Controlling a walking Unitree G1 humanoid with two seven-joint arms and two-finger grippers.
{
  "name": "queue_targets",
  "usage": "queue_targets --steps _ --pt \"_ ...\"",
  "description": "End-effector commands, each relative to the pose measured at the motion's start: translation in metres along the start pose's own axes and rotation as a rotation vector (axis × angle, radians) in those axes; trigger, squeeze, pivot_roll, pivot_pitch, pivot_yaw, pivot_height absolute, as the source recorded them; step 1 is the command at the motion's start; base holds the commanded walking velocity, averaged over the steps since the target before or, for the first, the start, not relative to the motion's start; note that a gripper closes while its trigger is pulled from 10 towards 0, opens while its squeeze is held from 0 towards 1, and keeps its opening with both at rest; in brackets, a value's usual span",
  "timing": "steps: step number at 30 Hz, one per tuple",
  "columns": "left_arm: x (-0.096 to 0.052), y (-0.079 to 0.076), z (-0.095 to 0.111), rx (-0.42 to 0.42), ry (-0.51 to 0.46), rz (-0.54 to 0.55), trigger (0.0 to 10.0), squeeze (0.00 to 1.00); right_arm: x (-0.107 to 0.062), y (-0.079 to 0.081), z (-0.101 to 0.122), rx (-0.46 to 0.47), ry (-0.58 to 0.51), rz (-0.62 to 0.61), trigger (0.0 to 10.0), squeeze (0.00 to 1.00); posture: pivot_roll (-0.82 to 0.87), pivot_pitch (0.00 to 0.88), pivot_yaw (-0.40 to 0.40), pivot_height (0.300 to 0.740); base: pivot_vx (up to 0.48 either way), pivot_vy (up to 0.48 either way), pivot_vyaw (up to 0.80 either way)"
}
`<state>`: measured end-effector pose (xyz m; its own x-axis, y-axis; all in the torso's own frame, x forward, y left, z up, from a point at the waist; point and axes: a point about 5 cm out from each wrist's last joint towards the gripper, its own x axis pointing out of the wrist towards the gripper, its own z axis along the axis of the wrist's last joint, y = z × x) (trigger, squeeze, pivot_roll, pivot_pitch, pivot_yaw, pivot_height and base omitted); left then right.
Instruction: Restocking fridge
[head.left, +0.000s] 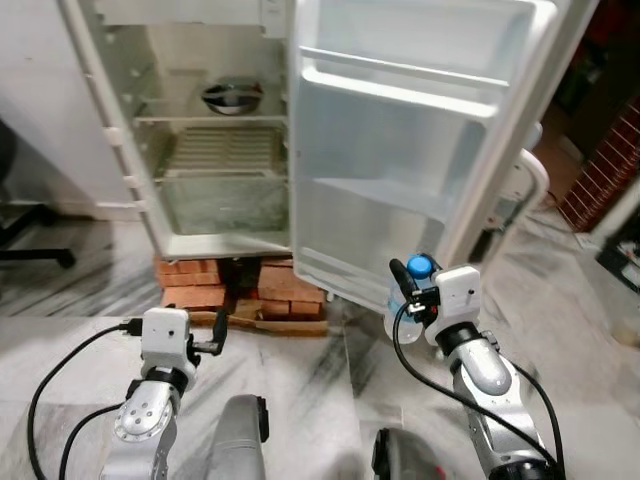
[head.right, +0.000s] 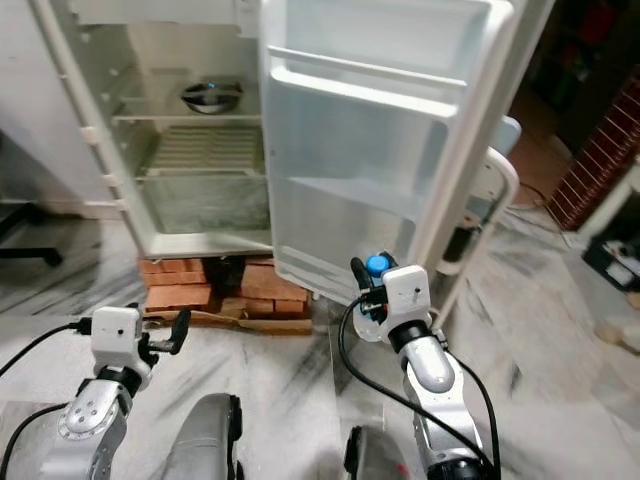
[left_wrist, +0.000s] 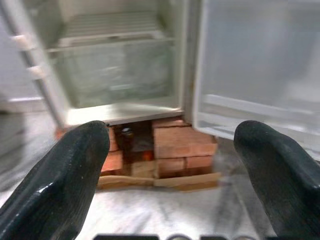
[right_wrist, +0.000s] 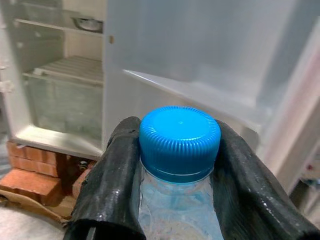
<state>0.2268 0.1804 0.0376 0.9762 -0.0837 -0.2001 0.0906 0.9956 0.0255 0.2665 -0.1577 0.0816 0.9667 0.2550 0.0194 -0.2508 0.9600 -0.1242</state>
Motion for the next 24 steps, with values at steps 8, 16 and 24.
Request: queue_targets --steps 8,16,24 --pt "0.0044 0.0009 0.0071 0.010 -0.027 -0.010 10.0 0.00 0.0038 -0.0022 0.0097 -0.003 -0.050 0.015 10.0 0.00 0.02 0.000 -0.004 0.643 0.278 0.000 0.00" --pt "0.0038 -0.0003 0.0070 0.010 -0.028 -0.016 10.0 0.00 0.0026 0.0033 0.0115 -0.018 -0.065 0.060 10.0 0.00 0.02 0.000 -0.003 0.643 0.321 0.000 0.00" --pt "0.0038 -0.0014 0.0067 0.009 -0.027 -0.018 10.0 0.00 0.0021 0.0029 0.0112 -0.014 -0.064 0.063 10.0 0.00 0.02 0.000 -0.003 0.643 0.369 0.000 0.00"
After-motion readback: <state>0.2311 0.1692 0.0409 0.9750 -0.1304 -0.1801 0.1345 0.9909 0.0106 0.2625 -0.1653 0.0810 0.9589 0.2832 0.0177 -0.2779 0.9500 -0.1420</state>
